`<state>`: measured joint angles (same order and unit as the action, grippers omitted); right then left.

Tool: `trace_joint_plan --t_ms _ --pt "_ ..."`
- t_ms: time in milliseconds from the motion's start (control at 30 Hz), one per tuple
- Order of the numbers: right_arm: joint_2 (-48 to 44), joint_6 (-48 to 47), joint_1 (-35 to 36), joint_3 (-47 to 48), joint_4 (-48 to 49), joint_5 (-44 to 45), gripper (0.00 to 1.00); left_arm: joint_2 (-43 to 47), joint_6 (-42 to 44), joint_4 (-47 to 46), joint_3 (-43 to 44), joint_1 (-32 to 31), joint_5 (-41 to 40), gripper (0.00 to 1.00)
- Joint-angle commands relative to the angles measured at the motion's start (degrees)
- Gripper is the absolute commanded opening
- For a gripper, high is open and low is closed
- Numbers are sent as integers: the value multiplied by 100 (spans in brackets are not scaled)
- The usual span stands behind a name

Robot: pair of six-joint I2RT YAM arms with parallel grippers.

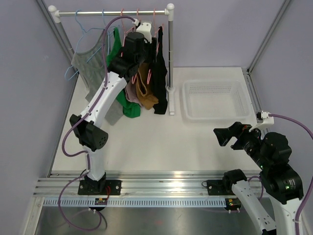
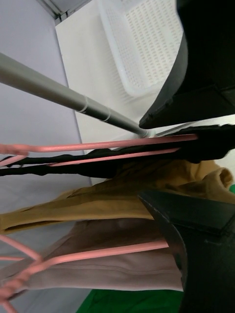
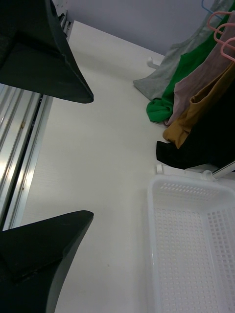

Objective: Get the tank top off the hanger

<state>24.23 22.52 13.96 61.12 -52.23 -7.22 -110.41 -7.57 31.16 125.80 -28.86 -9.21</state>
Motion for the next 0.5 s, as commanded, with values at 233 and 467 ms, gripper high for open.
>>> trace_joint_plan --t_ms 233,467 --pt "20 -143 46 -109 46 -280 98 -719 397 -277 1149 -32 -222 22" --pt "55 -126 37 -92 107 -253 98 -693 248 -207 1219 -49 -186 0"
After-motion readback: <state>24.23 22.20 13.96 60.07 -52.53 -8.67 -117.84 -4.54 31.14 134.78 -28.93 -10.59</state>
